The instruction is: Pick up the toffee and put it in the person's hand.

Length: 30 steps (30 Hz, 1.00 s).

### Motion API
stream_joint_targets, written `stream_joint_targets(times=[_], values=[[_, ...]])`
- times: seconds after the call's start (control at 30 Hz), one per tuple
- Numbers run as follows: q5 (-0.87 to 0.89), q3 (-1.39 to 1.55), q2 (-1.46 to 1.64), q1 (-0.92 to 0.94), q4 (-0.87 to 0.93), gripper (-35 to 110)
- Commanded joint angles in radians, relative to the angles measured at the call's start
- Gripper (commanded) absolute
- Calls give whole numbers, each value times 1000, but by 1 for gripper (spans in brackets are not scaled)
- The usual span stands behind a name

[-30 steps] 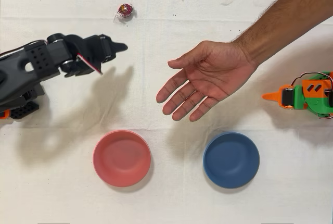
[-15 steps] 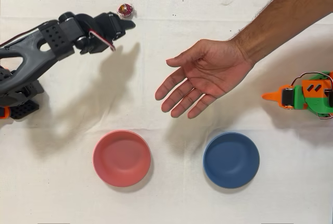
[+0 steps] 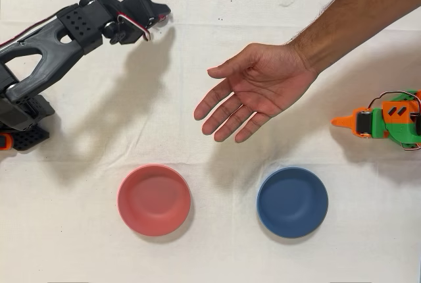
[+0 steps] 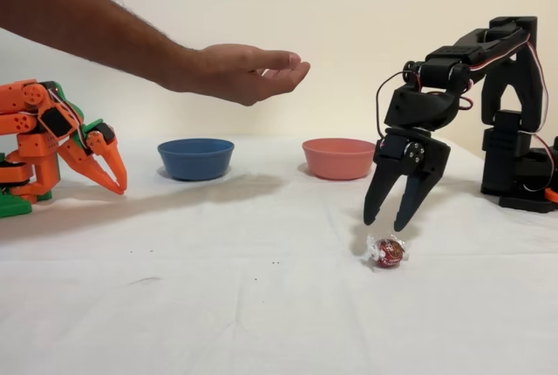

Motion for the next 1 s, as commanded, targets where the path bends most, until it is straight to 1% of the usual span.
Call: stream_joint_targets(times=[0.0,0.5,0.97], values=[[26,-101,14,-21,0,25],[37,-71,-38,-58,-9,25],[107,-66,-80,-69,6,25]])
